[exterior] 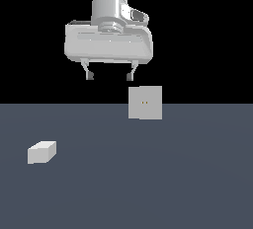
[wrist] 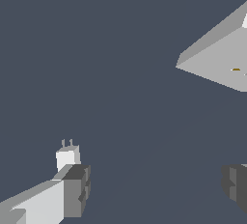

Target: Plug the charger into the wall socket.

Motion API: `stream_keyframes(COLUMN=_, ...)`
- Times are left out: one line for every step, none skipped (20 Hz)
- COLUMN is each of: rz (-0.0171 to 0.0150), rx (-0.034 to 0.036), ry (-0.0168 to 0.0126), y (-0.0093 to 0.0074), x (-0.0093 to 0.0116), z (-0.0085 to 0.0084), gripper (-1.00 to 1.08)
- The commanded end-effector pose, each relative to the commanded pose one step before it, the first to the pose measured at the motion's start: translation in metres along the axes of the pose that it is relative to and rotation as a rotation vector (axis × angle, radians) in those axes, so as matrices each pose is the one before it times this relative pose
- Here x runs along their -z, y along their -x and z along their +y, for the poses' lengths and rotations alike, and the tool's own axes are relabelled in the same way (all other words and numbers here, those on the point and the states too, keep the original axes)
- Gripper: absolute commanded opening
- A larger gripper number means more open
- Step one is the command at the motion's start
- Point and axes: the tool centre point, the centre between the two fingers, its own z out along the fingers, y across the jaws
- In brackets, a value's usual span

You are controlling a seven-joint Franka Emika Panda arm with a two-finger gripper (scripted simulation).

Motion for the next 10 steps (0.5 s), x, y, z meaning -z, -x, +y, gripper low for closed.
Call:
stream_keyframes(rz=0.00000, rx=0.00000, ry=0.00000, y=0.00000, x=0.00000, z=0.00001, gripper=1.00)
stream_keyframes(rz=0.00000, rx=0.00000, ry=0.00000, y=0.00001, x=-0.00024, z=-0.00005, gripper=1.00)
stream_keyframes(rz=0.00115, rx=0.00033, ry=-0.00002, y=0.00023, x=-0.00002, z=-0.00034, gripper=1.00)
stream_keyframes(rz=0.00133, rx=0.00036, ry=-0.00005, y=0.00029, x=-0.00040, z=-0.00046, gripper=1.00)
stream_keyframes(rz=0.00211, rx=0.00057, ry=-0.00008, y=0.00045, x=-0.00041, z=-0.00068, gripper=1.00)
stream_keyframes(rz=0.00249, rx=0.00067, ry=-0.00009, y=0.00054, x=-0.00067, z=-0.00084, gripper=1.00)
stream_keyframes(rz=0.00320, rx=0.00086, ry=-0.00012, y=0.00069, x=-0.00072, z=-0.00105, gripper=1.00)
stream_keyframes(rz=0.00371, rx=0.00100, ry=-0.00014, y=0.00080, x=-0.00090, z=-0.00123, gripper=1.00)
stream_keyframes(rz=0.00432, rx=0.00117, ry=-0.00016, y=0.00093, x=-0.00102, z=-0.00142, gripper=1.00)
stream_keyframes(rz=0.00485, rx=0.00131, ry=-0.00018, y=0.00104, x=-0.00118, z=-0.00161, gripper=1.00)
